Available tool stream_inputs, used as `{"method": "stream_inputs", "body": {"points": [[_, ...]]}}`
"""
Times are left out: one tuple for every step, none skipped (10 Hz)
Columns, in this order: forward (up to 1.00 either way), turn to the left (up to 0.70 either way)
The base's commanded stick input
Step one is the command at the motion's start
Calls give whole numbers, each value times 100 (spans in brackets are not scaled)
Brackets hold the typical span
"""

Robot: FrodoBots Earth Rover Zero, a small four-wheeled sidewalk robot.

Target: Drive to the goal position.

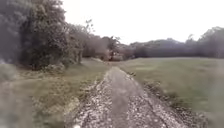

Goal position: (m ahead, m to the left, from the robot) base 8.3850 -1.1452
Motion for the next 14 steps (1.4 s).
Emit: {"method": "stream_inputs", "body": {"points": [[100,0],[100,0],[100,0],[100,0],[100,0],[100,-5],[100,-27],[100,-37],[100,-35],[100,-17],[100,0],[100,0],[100,0],[100,0]]}}
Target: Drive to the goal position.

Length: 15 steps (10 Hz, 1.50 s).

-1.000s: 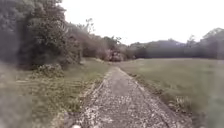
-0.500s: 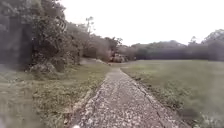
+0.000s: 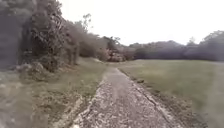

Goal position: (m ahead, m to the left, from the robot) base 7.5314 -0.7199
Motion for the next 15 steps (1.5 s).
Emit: {"method": "stream_inputs", "body": {"points": [[100,0],[100,0],[100,0],[100,0],[100,0],[100,0],[100,0],[100,0],[100,0],[100,0],[100,0],[100,0],[100,0],[100,0],[100,0]]}}
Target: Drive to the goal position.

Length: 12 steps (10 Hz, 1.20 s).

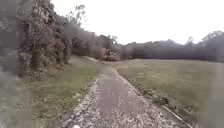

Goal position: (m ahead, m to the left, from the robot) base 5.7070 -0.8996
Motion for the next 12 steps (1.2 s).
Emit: {"method": "stream_inputs", "body": {"points": [[100,0],[100,0],[100,0],[100,0],[100,0],[100,0],[100,0],[100,0],[100,0],[100,0],[100,0],[100,0]]}}
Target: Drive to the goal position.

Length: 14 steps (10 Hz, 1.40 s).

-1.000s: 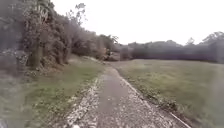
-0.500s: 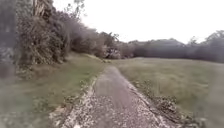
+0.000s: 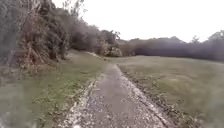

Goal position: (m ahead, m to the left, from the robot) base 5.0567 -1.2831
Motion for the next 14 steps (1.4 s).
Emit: {"method": "stream_inputs", "body": {"points": [[100,0],[100,0],[100,0],[99,0],[99,0],[99,0],[99,0],[99,0],[99,0],[100,0],[100,0],[100,0],[100,0],[100,0]]}}
